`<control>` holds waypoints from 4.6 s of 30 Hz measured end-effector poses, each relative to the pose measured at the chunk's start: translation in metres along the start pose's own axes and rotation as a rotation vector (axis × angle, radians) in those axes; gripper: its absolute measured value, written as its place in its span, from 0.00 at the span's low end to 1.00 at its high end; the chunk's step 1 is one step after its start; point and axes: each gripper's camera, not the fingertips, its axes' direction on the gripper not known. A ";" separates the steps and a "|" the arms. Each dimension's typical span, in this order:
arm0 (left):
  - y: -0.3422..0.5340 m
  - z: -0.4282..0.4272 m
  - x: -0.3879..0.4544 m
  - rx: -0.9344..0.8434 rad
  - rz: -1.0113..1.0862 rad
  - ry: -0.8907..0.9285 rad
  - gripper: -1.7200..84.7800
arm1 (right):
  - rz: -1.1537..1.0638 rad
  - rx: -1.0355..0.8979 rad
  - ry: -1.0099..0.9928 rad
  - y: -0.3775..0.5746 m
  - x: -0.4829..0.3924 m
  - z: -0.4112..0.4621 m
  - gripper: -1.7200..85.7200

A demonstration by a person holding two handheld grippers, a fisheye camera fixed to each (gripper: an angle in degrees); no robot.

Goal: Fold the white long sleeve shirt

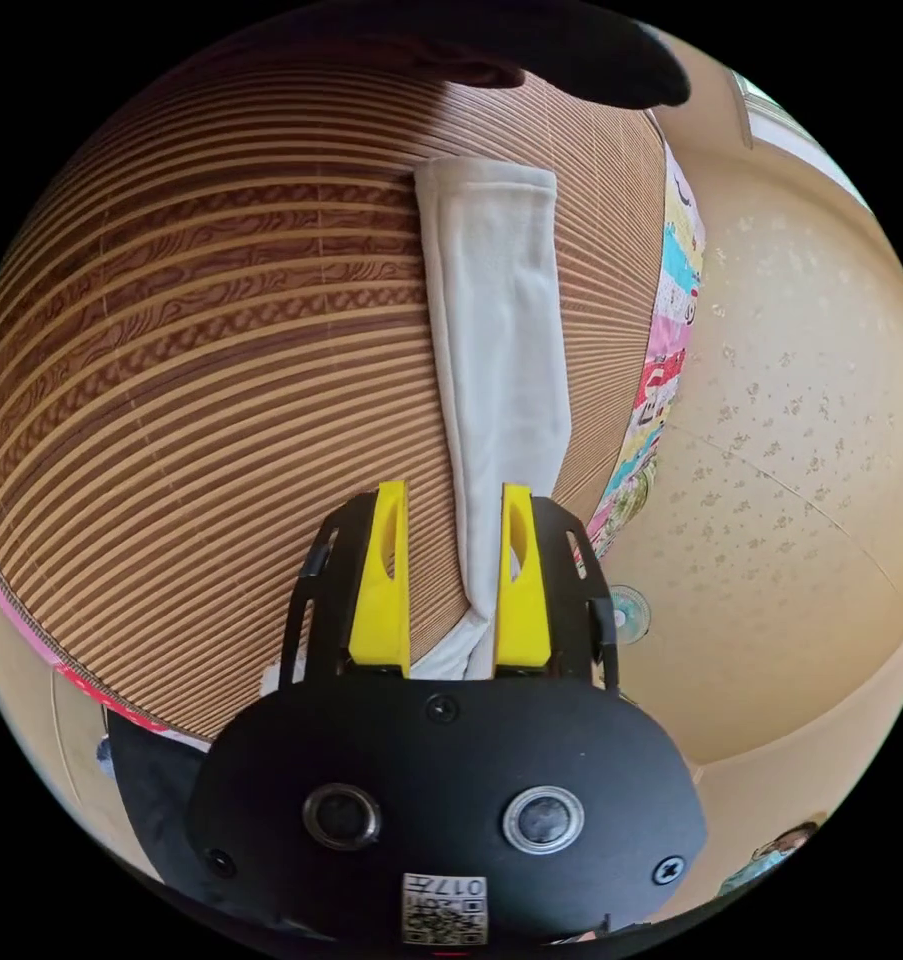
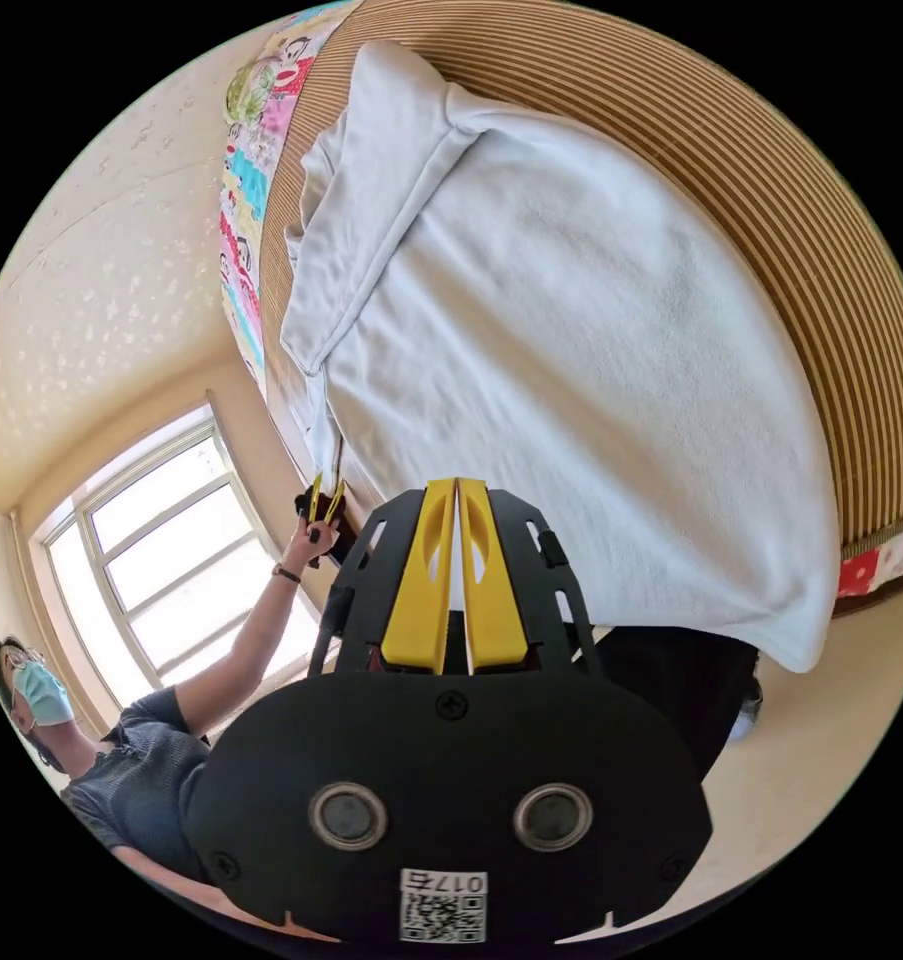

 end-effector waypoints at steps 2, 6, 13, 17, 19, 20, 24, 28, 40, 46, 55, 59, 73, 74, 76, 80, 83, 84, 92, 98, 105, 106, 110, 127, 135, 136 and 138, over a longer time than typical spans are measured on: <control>-0.005 0.014 -0.004 0.001 -0.030 0.049 0.12 | 0.026 0.008 -0.016 0.010 0.005 -0.001 0.03; 0.006 0.016 0.010 0.073 -0.045 0.060 0.07 | 0.023 -0.002 -0.064 0.016 0.008 0.003 0.03; 0.183 0.028 0.203 0.159 0.883 -0.172 0.06 | -0.021 -0.091 -0.104 0.030 0.003 0.018 0.03; 0.392 0.139 0.255 0.046 1.575 -0.284 0.07 | -0.066 -0.142 -0.082 0.044 0.002 0.016 0.03; 0.460 0.214 0.238 -0.157 1.803 -0.371 0.07 | -0.077 -0.162 -0.079 0.047 0.006 0.011 0.03; 0.491 0.262 0.217 -0.323 1.887 -0.455 0.08 | -0.085 -0.170 -0.082 0.050 0.010 0.004 0.03; 0.509 0.334 0.152 -0.551 1.793 -0.630 0.09 | -0.100 -0.188 -0.099 0.054 0.030 -0.026 0.03; 0.461 0.305 0.112 -0.567 1.469 -0.613 0.10 | -0.104 -0.201 -0.067 0.058 0.069 -0.073 0.03; 0.370 0.159 -0.090 -0.718 0.923 -0.743 0.17 | -0.122 -0.251 0.334 0.080 0.144 -0.196 0.16; 0.381 0.184 -0.106 -0.851 0.951 -0.832 0.17 | -0.119 -0.450 0.325 0.068 0.167 -0.174 0.17; 0.344 0.121 -0.032 -1.163 1.049 -0.518 0.04 | -0.365 -0.482 -0.366 0.096 0.135 -0.270 0.06; 0.308 0.038 0.012 -1.186 0.871 0.088 0.04 | -0.511 -0.276 -0.847 0.132 0.120 -0.347 0.05; 0.189 0.014 0.011 -0.422 0.058 0.630 0.05 | -0.010 0.362 -1.013 0.059 0.131 -0.311 0.03; 0.177 0.023 0.019 -0.380 -0.009 0.623 0.05 | 0.011 0.469 -1.097 0.047 0.127 -0.315 0.03; 0.157 0.028 0.038 -0.297 -0.058 0.594 0.05 | 0.013 0.525 -1.030 0.026 0.110 -0.324 0.03; 0.107 0.056 0.104 -0.348 0.033 0.600 0.04 | -0.074 0.255 -0.409 -0.024 0.036 -0.302 0.04; 0.088 0.075 0.137 -0.401 0.049 0.519 0.04 | -0.247 0.040 0.057 -0.038 -0.026 -0.243 0.08; 0.082 0.081 0.145 -0.419 0.048 0.506 0.04 | -0.276 0.021 0.120 -0.039 -0.036 -0.232 0.09; 0.062 0.065 0.147 -0.410 -0.015 0.494 0.04 | -0.496 0.036 0.554 -0.065 -0.128 -0.109 0.16; 0.056 0.034 0.132 -0.370 -0.055 0.475 0.05 | -0.582 -0.025 0.659 -0.073 -0.137 -0.060 0.09; 0.087 -0.008 0.133 -0.435 -0.110 0.647 0.05 | -0.579 0.314 0.284 0.033 -0.135 -0.153 0.06; 0.090 -0.009 0.134 -0.431 -0.115 0.671 0.05 | -0.555 0.373 0.244 0.045 -0.129 -0.169 0.06; 0.090 0.017 0.176 -0.486 0.000 0.698 0.05 | -0.523 0.417 0.321 0.030 -0.122 -0.169 0.05; 0.092 0.104 0.225 -0.199 0.407 0.195 0.11 | -0.478 0.284 0.631 -0.047 -0.104 -0.072 0.06; 0.154 0.213 0.249 -0.298 0.873 -0.475 0.13 | -0.443 0.259 0.462 -0.071 -0.083 -0.058 0.06; 0.156 0.221 0.246 -0.304 0.878 -0.523 0.13 | -0.469 0.249 0.462 -0.071 -0.085 -0.056 0.05; 0.154 0.225 0.239 -0.297 0.887 -0.485 0.09 | -0.523 0.222 0.483 -0.070 -0.086 -0.051 0.04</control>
